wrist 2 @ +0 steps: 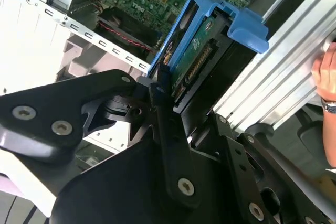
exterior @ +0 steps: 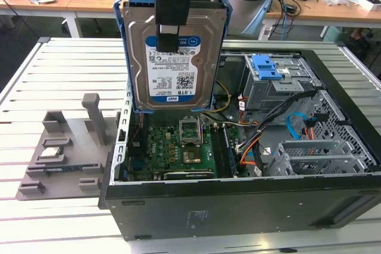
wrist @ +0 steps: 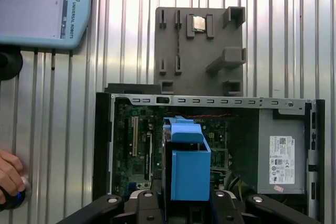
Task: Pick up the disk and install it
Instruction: 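Pick up the disk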
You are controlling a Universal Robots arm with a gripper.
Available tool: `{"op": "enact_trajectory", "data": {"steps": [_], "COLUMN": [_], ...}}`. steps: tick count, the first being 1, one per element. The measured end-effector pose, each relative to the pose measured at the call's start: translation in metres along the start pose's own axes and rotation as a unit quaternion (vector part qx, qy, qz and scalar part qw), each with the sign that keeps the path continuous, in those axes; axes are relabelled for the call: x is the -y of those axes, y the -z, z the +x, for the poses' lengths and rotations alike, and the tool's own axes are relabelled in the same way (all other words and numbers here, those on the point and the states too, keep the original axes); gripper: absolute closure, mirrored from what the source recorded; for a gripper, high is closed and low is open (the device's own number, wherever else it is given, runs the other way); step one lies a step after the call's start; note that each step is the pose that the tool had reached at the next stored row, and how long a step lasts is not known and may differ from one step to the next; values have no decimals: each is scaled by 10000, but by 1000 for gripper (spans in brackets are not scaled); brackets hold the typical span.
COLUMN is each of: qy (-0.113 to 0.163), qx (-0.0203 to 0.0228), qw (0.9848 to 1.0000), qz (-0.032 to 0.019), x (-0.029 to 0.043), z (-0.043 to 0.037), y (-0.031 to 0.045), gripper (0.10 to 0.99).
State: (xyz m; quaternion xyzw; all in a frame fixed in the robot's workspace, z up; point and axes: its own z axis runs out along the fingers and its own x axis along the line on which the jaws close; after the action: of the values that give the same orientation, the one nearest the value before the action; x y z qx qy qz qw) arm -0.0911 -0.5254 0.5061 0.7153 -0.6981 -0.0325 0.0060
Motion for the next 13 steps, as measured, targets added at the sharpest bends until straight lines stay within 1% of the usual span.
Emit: {"op": "enact_trajectory", "data": {"steps": [1,3,4,5,7,9,10,11,12,13], "qy": [1,2,1,1,1,1,1,1,1,1], "qx": [11,18,17,17,17,17,18,18,17,17], "qw": [10000,10000,10000,10000,10000,10000,10000,10000,10000,10000], "qz": [0,1,0,0,0,0,0,1,0,0], "x": [-2,-2,-1,4,12,22,30,50,105,222], "z": [69,164,209,270,313,398,411,415,418,422], "y": [-4,-25,-52,-103,-127,-150,-155,-156,-153,-148], "gripper": [729,729,729,729,729,729,729,729,729,729]}}
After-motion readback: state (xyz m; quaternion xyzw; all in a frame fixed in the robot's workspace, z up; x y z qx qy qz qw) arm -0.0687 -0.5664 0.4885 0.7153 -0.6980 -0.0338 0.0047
